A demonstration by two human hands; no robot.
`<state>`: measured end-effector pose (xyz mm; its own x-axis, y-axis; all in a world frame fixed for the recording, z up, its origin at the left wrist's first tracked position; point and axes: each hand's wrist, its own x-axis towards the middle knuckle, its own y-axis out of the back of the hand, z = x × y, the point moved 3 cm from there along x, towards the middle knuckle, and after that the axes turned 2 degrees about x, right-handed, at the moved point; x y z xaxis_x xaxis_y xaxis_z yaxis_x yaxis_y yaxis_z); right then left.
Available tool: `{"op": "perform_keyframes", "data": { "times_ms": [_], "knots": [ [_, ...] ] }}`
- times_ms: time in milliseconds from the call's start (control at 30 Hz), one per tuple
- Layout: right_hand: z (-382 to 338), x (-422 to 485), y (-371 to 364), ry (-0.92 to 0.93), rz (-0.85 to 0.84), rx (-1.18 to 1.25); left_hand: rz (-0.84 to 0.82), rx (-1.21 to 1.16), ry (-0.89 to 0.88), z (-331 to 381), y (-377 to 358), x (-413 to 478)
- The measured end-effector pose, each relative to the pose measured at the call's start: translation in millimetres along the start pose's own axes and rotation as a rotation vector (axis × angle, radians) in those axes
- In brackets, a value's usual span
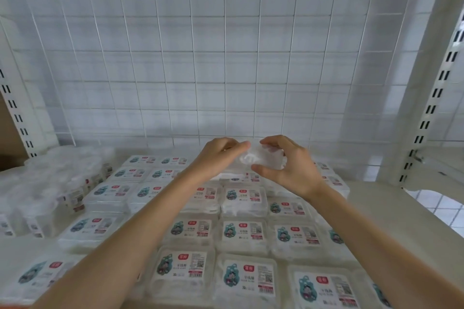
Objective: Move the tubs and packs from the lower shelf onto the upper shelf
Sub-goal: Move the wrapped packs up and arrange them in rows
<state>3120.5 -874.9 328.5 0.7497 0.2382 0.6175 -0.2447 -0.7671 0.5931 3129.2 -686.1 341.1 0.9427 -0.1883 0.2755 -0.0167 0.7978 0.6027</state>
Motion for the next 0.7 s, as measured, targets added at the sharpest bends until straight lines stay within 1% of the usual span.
{"op": "perform_keyframes", "data": {
  "times_ms": [100, 233, 333, 400, 567, 633, 700],
  "knots": [
    [-1, -2, -2, -0.028, 0.023, 0.044, 0.019, -0.104, 0.000, 3, 3, -5],
    [-4, -4, 2, -0.163, 0.085, 0.300, 0.090, -0.242, -0.024, 6, 9, -6],
    [-3, -6, 5, -0.267, 0.059, 0.505, 0.069, -0.402, 0.007, 6, 8, -5],
    [-1, -6, 7, -0.280, 0.026, 0.544, 0.055, -0.463, 0.007, 4, 6, -5],
    [2, -5, 12, -0.279, 0.022, 0.621, 0.057, -0.437, 0.019, 3, 3, -6],
    [2, -6, 13, -0.264, 0.035, 0.638, 0.118, -0.371, 0.030, 2, 5, -5],
    [1, -6, 15, -0.237, 0.055, 0.657, 0.214, -0.257, -0.011, 2, 11, -5]
  ]
}}
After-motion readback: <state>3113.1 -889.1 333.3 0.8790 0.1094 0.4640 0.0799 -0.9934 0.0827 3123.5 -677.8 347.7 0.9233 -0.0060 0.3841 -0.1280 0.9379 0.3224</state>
